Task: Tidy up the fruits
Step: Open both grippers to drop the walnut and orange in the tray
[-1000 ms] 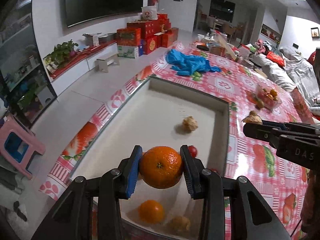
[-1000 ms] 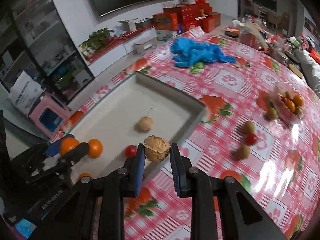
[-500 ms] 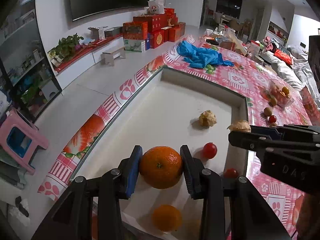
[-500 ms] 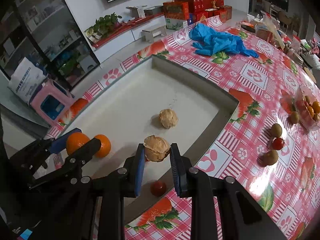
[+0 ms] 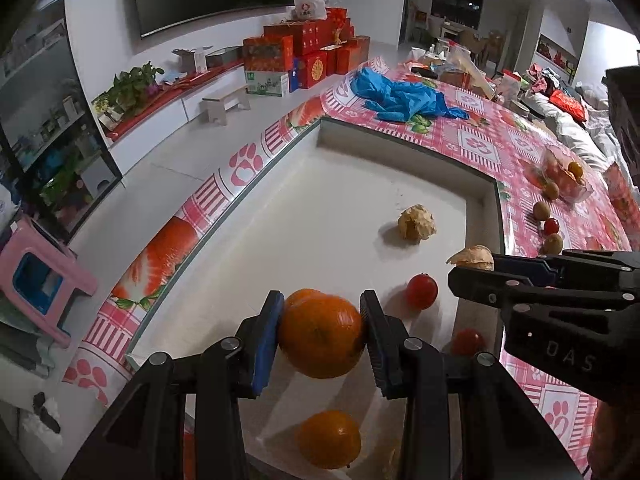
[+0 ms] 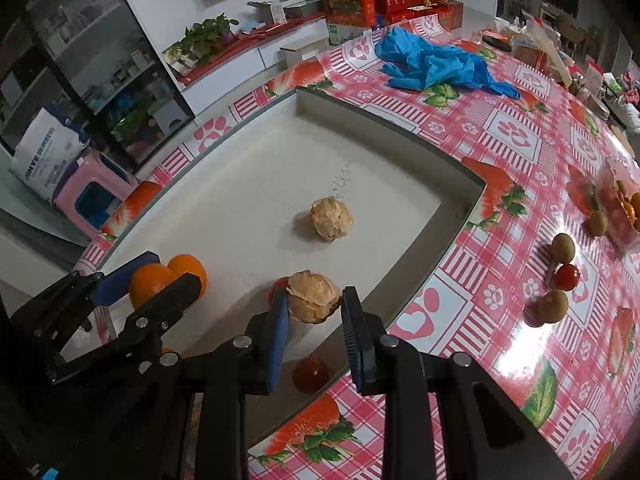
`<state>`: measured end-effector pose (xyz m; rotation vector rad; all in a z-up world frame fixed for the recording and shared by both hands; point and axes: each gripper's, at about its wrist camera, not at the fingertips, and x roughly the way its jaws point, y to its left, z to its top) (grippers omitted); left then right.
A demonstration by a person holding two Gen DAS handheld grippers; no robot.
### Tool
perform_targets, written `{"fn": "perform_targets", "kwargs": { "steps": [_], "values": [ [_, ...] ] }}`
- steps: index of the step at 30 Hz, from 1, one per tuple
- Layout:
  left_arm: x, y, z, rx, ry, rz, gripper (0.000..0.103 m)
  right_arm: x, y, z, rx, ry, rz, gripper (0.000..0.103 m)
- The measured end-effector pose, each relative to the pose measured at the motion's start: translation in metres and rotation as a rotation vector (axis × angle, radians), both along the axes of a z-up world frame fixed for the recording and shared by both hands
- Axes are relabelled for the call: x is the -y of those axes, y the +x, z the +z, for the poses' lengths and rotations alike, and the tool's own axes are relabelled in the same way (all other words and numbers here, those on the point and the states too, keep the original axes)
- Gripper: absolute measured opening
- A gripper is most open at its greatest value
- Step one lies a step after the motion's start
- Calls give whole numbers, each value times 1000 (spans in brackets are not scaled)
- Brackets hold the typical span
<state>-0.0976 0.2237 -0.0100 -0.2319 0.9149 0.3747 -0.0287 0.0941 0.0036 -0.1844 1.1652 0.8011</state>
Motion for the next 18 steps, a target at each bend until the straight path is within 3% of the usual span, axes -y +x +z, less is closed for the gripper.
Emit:
{"fn": "perform_targets", "kwargs": {
  "steps": [7, 8, 11, 13, 18],
  "values": [
    [0, -1, 6, 16, 25, 9, 45, 8, 5, 3, -2, 13, -37, 64],
    [-2, -2, 6, 14, 26, 18, 51, 10, 7, 4, -3, 16, -48, 66],
    [-6, -6, 9, 23, 27, 46, 87, 18, 10, 8, -9, 53, -74, 77],
    [-5, -10, 16, 55, 27, 55, 87, 22, 12, 9, -10, 65, -88, 79],
    [4, -6, 27, 46, 51, 25, 87, 38, 19, 11, -40, 92, -117, 82]
  ]
}}
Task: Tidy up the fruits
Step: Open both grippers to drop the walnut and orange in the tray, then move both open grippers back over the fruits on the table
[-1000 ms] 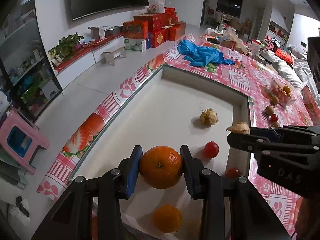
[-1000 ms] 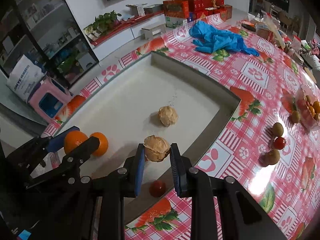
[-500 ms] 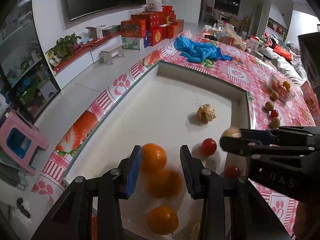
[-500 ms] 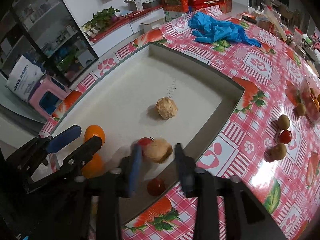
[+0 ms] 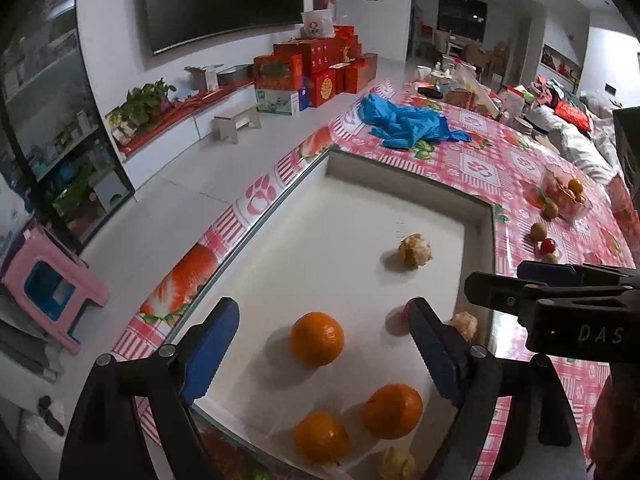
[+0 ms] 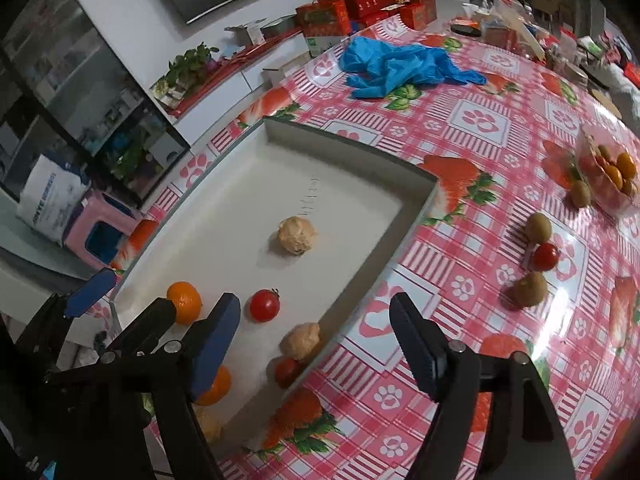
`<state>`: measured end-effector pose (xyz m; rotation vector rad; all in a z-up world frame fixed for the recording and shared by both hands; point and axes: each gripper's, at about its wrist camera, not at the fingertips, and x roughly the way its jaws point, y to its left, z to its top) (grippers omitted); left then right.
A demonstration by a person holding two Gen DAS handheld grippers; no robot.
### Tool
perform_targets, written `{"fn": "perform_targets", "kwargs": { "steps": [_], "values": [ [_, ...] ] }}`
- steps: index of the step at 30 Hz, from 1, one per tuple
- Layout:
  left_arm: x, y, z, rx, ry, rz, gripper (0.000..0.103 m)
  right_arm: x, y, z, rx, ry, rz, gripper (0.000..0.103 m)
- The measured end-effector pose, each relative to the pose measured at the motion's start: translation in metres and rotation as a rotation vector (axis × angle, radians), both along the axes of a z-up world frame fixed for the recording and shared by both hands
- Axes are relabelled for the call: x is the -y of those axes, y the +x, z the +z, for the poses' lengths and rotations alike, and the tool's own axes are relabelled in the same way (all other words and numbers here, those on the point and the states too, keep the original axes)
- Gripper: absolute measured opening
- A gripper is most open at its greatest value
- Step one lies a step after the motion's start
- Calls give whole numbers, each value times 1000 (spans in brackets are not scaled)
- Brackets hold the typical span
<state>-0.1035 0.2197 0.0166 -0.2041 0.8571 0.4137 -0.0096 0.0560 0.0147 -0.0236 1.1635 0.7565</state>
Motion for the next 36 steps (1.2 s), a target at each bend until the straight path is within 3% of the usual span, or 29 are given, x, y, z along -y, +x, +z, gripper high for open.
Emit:
{"fn": "perform_targets", "kwargs": {
  "steps": [12, 15, 21, 26, 32, 36],
  "values": [
    [57, 24, 40, -8, -37, -162, 87, 81, 26, -8, -65, 68, -151, 89],
    [72, 31, 48, -11, -60, -206, 87, 106, 31, -12, -91, 92, -185, 103],
    [110, 56, 60, -32, -80, -280, 87, 159, 35, -23, -105, 100, -283, 103],
    [143, 80, 58, -49, -35, -330, 87, 200, 31, -37, -50, -59, -364, 103],
    [175, 115, 26, -111, -24, -354, 87, 232, 12, -62, 45, -285, -403, 103],
    [191, 137, -1, -152, 2, -362, 87, 246, 1, -74, 64, -307, -402, 103]
  ]
}}
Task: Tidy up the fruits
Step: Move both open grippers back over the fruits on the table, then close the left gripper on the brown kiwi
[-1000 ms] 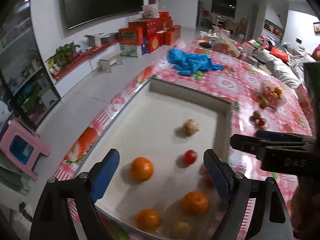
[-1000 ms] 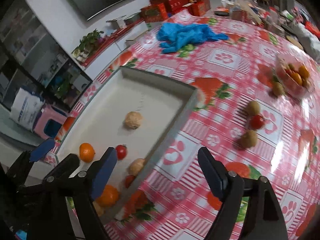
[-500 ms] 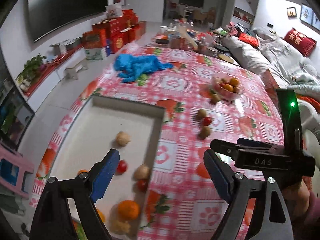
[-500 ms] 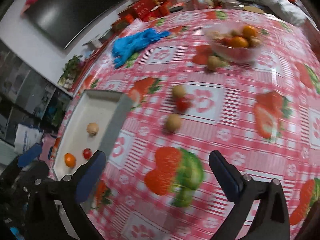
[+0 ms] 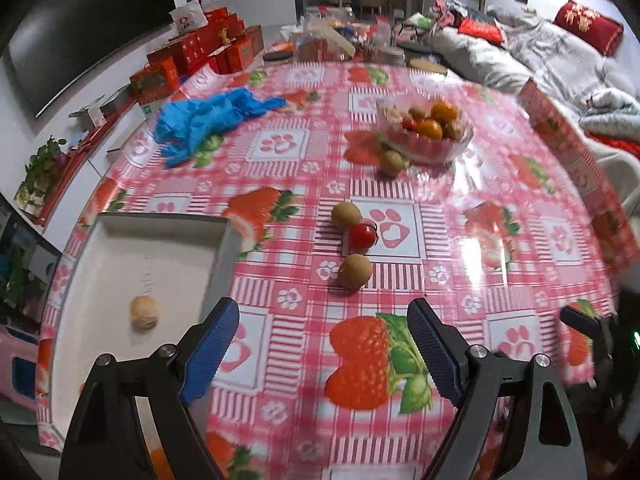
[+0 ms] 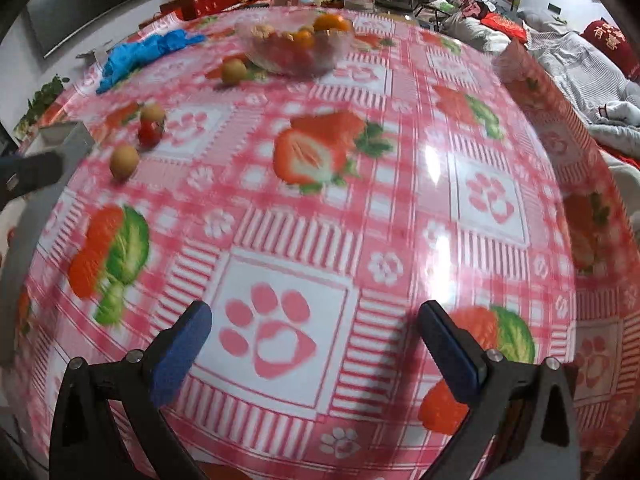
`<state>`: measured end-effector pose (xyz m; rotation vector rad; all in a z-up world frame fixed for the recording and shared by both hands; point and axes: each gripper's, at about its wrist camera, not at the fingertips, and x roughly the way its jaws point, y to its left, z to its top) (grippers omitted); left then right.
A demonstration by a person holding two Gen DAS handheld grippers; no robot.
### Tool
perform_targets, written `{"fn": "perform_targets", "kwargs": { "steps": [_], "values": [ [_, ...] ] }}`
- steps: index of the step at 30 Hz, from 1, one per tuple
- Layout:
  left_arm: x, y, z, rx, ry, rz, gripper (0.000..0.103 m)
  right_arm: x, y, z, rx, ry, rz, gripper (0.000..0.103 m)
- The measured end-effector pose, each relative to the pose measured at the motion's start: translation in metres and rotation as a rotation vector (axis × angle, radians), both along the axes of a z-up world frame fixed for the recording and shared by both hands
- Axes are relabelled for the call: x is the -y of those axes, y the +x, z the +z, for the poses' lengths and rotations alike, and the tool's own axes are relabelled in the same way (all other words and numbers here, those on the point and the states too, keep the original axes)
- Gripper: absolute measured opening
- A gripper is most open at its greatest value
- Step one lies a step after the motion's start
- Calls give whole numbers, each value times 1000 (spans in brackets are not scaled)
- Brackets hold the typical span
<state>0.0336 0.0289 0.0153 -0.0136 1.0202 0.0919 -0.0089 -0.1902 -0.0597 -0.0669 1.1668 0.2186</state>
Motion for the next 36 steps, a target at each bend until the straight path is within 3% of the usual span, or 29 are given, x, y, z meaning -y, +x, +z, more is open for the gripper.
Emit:
{"fn": "perform_targets", "kwargs": {
  "steps": [8, 14, 15, 16, 20, 22, 27, 29, 30, 36],
  "values": [
    [10, 21, -28, 0, 36, 11, 87, 3, -10, -1, 68, 12, -5, 103],
    [8, 34, -44, -11, 31, 29, 85, 2, -11, 0, 67, 13, -1, 103],
    [8, 36, -45, -13, 25, 31, 73, 2, -11, 0, 68, 13, -1, 103],
    [8, 39, -49, -26, 19, 27, 70, 2, -11, 0, 69, 13, -1, 103],
    [7, 44, -56, -43, 4, 34, 68, 2, -11, 0, 64, 13, 0, 103],
    [7, 44, -56, -40, -13, 34, 62, 2, -10, 0, 56, 12, -2, 103],
    [9, 47, -55, -33, -44, 12, 38, 1, -7, -1, 40, 8, 0, 103],
    [12, 48, -55, -29, -41, 2, 36, 0, -6, -1, 29, 6, 1, 103],
    [12, 47, -55, -25, -48, -6, 29, 0, -5, -1, 19, 4, 2, 103],
    [1, 26, -54, -27, -63, -3, 29, -1, 7, 0, -41, 18, -7, 103]
  ]
}}
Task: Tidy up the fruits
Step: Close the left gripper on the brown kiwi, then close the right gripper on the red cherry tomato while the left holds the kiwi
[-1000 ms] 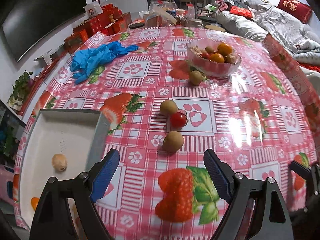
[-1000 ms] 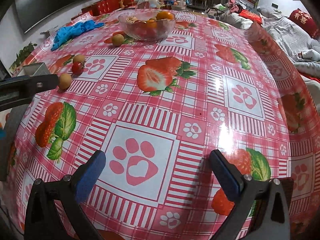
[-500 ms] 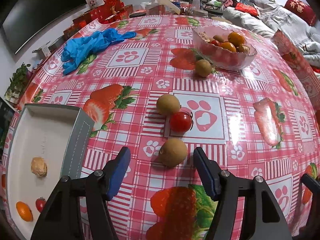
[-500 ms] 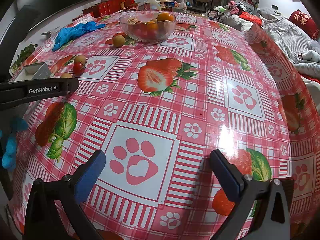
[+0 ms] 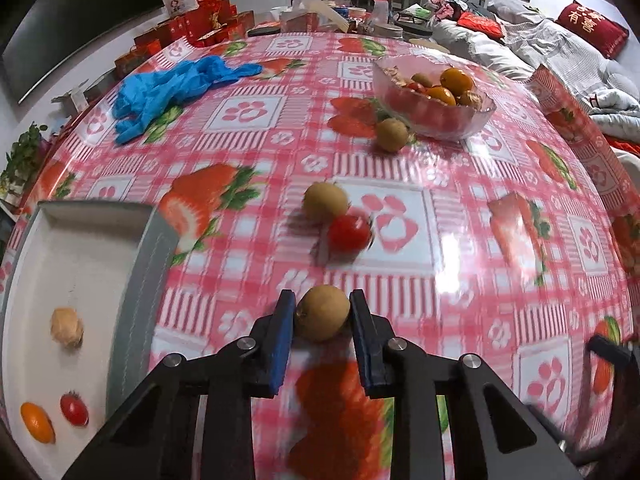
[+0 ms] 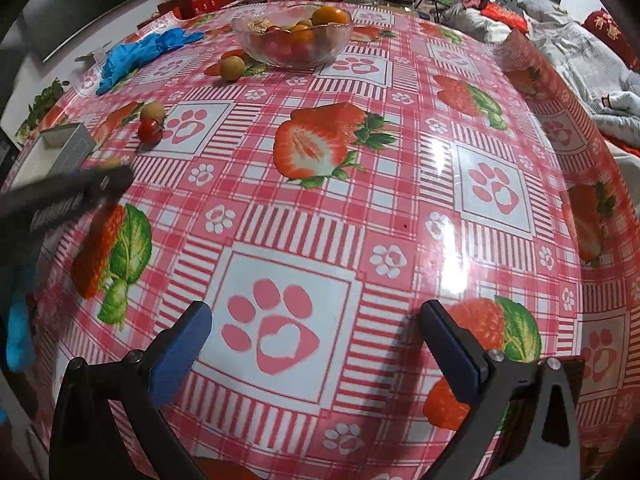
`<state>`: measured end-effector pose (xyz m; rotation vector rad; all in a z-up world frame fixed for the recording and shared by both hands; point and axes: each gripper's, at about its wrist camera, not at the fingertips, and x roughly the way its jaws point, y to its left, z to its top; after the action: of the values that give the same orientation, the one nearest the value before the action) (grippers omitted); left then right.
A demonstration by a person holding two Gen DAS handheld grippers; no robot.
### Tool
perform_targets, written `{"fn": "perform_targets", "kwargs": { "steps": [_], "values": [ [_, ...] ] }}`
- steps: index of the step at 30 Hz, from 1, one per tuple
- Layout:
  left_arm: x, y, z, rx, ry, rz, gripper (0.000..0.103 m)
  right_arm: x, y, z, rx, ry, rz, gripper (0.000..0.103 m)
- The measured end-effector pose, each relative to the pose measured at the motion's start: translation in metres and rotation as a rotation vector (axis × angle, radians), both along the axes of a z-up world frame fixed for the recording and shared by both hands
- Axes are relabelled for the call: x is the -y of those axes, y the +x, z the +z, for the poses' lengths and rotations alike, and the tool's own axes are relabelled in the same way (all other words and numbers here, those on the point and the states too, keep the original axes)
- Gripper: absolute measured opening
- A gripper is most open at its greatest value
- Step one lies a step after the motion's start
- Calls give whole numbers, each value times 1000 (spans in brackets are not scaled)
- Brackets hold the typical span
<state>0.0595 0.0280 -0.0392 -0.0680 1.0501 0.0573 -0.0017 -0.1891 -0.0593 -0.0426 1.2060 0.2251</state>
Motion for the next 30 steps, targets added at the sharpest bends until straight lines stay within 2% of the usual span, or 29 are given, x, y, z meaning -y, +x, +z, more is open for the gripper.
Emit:
{"fn": "perform_targets", "kwargs": {
  "steps": [6, 11, 14, 20, 23, 25, 27, 30],
  "values": [
    [-13, -51, 0, -4, 1, 1, 29, -29, 30, 7, -20, 102, 24, 103],
    [-23, -81, -1, -5, -8, 32, 29, -82, 54, 10, 21, 110, 85, 101],
    [-27, -92, -2, 3, 3, 39, 29, -108, 65, 7, 41, 102, 96, 94],
    [-30, -99, -4, 25, 5, 50, 29, -137, 77, 11, 81, 98, 101, 78],
    [-30, -100, -4, 29, 4, 52, 29, -145, 77, 11, 102, 83, 113, 65],
    [-31, -100, -4, 31, -1, 54, 29, -147, 77, 12, 117, 87, 137, 37],
    [-31, -99, -4, 31, 1, 56, 29, -145, 78, 13, 109, 112, 141, 26],
    [-31, -101, -4, 35, 2, 56, 29, -133, 72, 16, 101, 154, 124, 26]
  ]
}}
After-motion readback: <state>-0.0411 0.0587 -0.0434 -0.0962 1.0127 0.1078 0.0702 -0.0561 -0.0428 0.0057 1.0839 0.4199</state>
